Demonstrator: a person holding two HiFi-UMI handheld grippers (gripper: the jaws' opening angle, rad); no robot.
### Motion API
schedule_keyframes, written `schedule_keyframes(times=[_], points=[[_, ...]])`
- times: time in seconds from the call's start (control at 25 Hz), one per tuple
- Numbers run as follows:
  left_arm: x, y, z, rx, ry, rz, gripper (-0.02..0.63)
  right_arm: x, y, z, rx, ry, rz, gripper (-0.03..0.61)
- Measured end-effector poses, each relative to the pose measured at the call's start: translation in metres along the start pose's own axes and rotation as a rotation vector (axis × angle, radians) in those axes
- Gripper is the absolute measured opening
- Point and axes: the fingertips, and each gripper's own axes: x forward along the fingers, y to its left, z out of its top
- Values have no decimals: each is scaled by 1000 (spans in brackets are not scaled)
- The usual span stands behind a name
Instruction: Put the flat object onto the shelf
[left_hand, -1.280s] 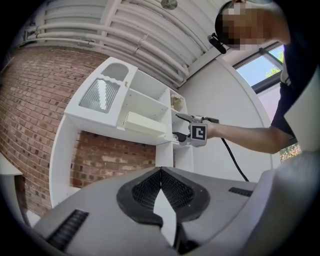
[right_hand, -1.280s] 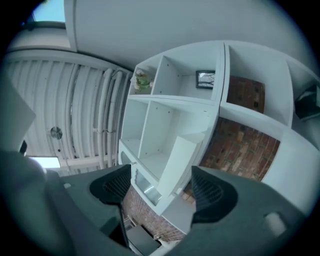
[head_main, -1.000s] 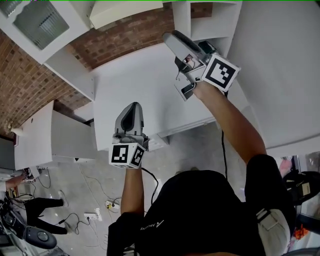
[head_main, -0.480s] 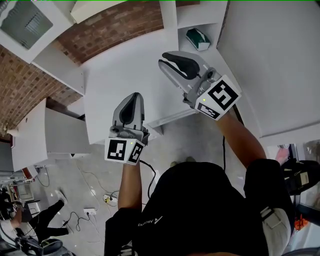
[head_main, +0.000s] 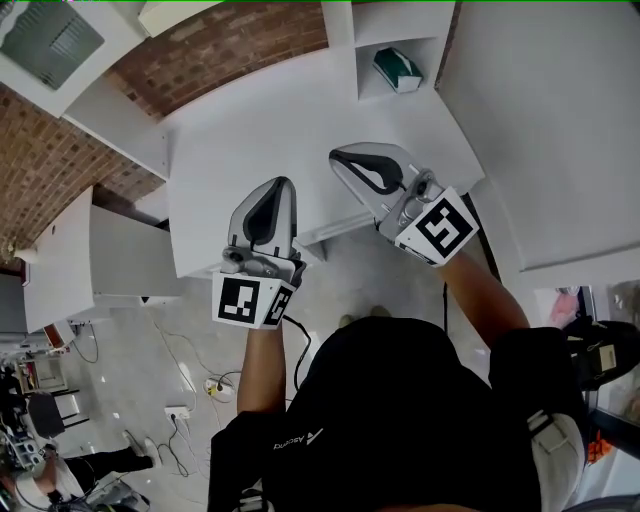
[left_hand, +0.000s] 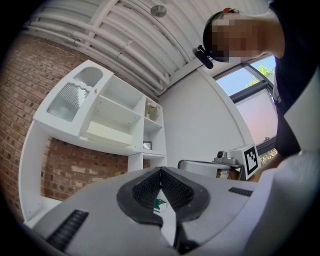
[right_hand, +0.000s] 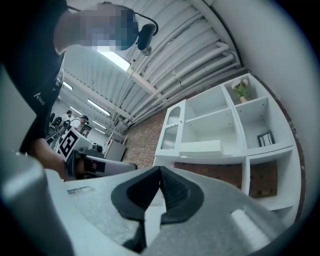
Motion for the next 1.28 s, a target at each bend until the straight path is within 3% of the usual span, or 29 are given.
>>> schedule_keyframes(times=[0.4, 1.28], points=[[-8, -15, -3, 41, 7, -9, -2, -15, 32, -25, -7, 61, -3, 0], [-18, -35, 5, 38, 1, -19, -2, -26, 37, -8, -4, 43, -34, 0]])
